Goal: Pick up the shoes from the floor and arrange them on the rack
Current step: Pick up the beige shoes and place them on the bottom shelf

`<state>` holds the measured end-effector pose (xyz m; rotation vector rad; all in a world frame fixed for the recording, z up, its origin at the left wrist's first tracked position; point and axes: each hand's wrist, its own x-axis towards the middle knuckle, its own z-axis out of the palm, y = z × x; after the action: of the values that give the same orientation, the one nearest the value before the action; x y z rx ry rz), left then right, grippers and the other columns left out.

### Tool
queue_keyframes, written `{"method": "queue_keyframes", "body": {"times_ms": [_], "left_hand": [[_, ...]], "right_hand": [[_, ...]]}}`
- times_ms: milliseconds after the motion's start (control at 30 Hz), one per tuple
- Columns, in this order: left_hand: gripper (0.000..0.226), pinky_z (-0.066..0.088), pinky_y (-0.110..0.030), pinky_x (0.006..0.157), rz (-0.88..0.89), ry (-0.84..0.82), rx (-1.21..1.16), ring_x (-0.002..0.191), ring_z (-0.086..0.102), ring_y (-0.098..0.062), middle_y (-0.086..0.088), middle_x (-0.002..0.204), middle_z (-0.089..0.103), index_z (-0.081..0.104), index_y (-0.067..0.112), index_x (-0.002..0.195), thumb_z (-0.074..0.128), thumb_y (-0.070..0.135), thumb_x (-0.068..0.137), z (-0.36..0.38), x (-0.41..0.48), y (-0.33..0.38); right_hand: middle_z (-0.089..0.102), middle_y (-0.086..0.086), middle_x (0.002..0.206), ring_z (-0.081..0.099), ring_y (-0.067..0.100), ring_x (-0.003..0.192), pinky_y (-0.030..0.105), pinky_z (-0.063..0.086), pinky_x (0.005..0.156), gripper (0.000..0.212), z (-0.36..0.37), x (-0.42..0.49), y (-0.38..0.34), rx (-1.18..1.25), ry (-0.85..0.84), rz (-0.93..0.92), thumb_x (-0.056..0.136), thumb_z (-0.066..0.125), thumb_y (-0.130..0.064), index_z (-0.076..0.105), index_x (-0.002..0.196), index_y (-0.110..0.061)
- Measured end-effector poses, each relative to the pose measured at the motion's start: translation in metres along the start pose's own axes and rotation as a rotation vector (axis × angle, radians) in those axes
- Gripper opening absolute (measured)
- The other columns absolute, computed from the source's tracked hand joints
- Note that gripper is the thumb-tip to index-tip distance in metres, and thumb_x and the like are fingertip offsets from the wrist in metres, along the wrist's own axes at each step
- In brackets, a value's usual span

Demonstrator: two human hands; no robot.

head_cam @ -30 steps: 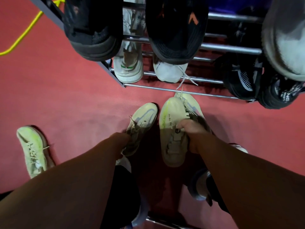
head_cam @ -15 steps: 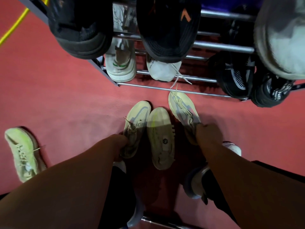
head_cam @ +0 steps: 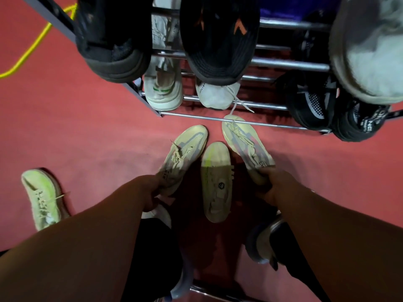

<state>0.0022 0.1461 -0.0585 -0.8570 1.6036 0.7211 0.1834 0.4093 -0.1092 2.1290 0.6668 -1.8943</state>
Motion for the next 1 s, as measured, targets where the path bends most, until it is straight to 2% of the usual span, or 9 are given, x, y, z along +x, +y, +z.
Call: {"method": "queue_keyframes", "body": {"times_ms": [133,200,267,333,467,533,667,833,1000], "left_hand": [[0.016,0.039,-0.023,0.049,0.155,0.047,-0.087,0.053,0.042,-0.014,-0.003,0.066,0.053,0.058,0.014,0.082,0.051,0.001,0.088,-0.01,-0.015,0.007],[0.015,0.043,-0.03,0.063,0.228,0.089,-0.088,0.052,0.054,-0.014,-0.001,0.065,0.063,0.063,0.014,0.088,0.051,0.006,0.088,-0.012,-0.031,0.01],[0.008,0.048,-0.036,0.075,0.326,0.187,-0.122,0.049,0.064,-0.014,0.0,0.06,0.068,0.067,0.011,0.089,0.059,0.011,0.086,-0.018,-0.051,0.013],[0.023,0.053,-0.038,0.069,0.424,0.273,-0.122,0.054,0.067,-0.02,-0.006,0.065,0.072,0.068,0.008,0.096,0.068,0.02,0.076,-0.024,-0.073,0.017],[0.048,0.055,-0.036,0.057,0.529,0.316,-0.061,0.056,0.064,-0.026,-0.017,0.079,0.072,0.064,0.005,0.106,0.07,0.024,0.062,-0.04,-0.112,0.022],[0.05,0.05,-0.029,0.048,0.56,0.296,-0.033,0.047,0.06,-0.024,-0.016,0.07,0.068,0.064,0.0,0.108,0.069,0.019,0.061,-0.042,-0.137,0.022],[0.035,0.036,-0.017,0.036,0.721,0.3,0.055,0.042,0.049,-0.021,-0.014,0.066,0.058,0.064,0.0,0.106,0.069,0.007,0.073,-0.036,-0.193,0.016],[0.027,0.043,-0.027,0.049,0.871,0.266,0.14,0.056,0.058,-0.025,-0.016,0.071,0.064,0.063,0.004,0.093,0.071,0.013,0.068,-0.023,-0.252,-0.005],[0.029,0.043,-0.033,0.052,0.957,0.246,0.101,0.049,0.052,-0.023,-0.018,0.064,0.058,0.06,-0.007,0.09,0.068,0.009,0.067,-0.026,-0.298,-0.033]], "right_hand": [[0.071,0.011,0.112,0.068,0.029,0.085,0.037,0.054,0.068,0.02,0.004,-0.018,-0.01,-0.106,0.021,-0.116,0.092,0.071,-0.016,0.07,0.112,-0.012],[0.066,0.013,0.098,0.06,0.027,0.071,0.035,0.049,0.064,0.016,0.003,-0.033,-0.012,-0.187,0.043,-0.136,0.092,0.071,-0.017,0.069,0.106,-0.01],[0.063,0.012,0.082,0.056,0.026,0.058,0.032,0.047,0.059,0.028,0.002,-0.049,-0.015,-0.215,0.019,-0.143,0.09,0.072,-0.02,0.069,0.115,-0.007],[0.064,0.009,0.077,0.059,0.023,0.054,0.032,0.051,0.058,0.028,0.0,-0.07,-0.018,-0.173,-0.004,-0.158,0.09,0.07,-0.023,0.069,0.115,-0.011],[0.063,0.008,0.079,0.057,0.02,0.066,0.039,0.057,0.084,0.019,-0.017,-0.119,-0.015,-0.122,-0.007,-0.18,0.094,0.061,-0.025,0.065,0.108,-0.013],[0.064,0.009,0.08,0.057,0.021,0.066,0.037,0.058,0.076,0.023,-0.028,-0.142,-0.009,-0.114,0.003,-0.224,0.091,0.063,-0.024,0.065,0.11,-0.012],[0.069,0.014,0.119,0.064,0.027,0.091,0.03,0.05,0.06,0.042,-0.045,-0.184,0.001,-0.14,-0.006,-0.32,0.078,0.071,-0.024,0.065,0.117,-0.013],[0.062,0.008,0.073,0.055,0.017,0.049,0.022,0.044,0.048,0.012,-0.074,-0.242,0.021,-0.14,-0.038,-0.429,0.087,0.067,-0.018,0.062,0.095,-0.011],[0.06,0.016,0.071,0.051,0.02,0.034,0.021,0.041,0.037,0.035,-0.109,-0.279,0.045,-0.035,-0.01,-0.559,0.077,0.073,-0.011,0.063,0.108,0.002]]}}
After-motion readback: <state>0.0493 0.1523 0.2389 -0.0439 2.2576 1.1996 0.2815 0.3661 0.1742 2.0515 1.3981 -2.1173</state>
